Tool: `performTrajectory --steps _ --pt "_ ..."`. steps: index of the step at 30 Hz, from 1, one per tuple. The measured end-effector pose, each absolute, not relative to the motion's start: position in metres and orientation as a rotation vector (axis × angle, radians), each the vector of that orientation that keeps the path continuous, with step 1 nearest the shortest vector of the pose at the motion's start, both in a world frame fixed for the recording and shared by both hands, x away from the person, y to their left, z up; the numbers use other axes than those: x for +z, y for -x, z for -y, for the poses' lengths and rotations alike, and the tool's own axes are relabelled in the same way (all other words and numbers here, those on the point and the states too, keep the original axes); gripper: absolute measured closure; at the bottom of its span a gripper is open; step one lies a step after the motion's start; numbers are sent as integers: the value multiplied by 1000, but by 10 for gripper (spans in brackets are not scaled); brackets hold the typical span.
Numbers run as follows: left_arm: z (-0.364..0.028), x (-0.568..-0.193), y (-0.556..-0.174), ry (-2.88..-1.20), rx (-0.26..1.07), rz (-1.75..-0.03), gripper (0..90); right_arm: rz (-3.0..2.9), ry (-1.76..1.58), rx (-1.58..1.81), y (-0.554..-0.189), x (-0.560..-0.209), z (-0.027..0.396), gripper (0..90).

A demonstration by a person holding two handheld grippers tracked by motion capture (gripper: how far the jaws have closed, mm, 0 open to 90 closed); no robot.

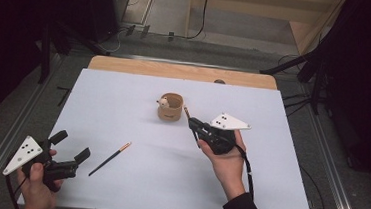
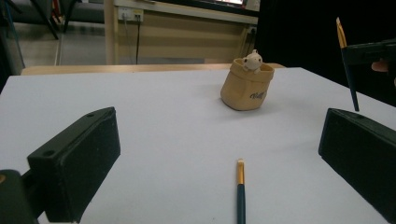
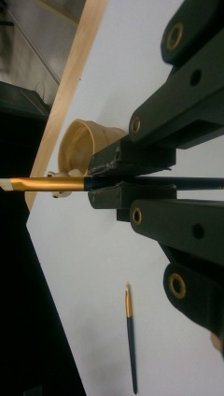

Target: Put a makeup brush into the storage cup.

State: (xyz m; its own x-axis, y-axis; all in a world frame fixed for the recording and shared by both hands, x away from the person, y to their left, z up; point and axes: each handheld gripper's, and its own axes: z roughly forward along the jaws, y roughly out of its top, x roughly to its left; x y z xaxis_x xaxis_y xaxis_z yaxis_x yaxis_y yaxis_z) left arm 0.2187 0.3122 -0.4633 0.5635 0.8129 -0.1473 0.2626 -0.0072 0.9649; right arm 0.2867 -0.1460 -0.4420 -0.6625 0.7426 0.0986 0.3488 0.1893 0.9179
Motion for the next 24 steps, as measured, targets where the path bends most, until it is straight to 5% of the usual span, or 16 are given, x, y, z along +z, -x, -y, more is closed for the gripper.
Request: performTrajectory --steps 24 --pt "-312 -463 -219 -1561 554 -937 0 -1926 -996 1620 -308 -437 148 845"
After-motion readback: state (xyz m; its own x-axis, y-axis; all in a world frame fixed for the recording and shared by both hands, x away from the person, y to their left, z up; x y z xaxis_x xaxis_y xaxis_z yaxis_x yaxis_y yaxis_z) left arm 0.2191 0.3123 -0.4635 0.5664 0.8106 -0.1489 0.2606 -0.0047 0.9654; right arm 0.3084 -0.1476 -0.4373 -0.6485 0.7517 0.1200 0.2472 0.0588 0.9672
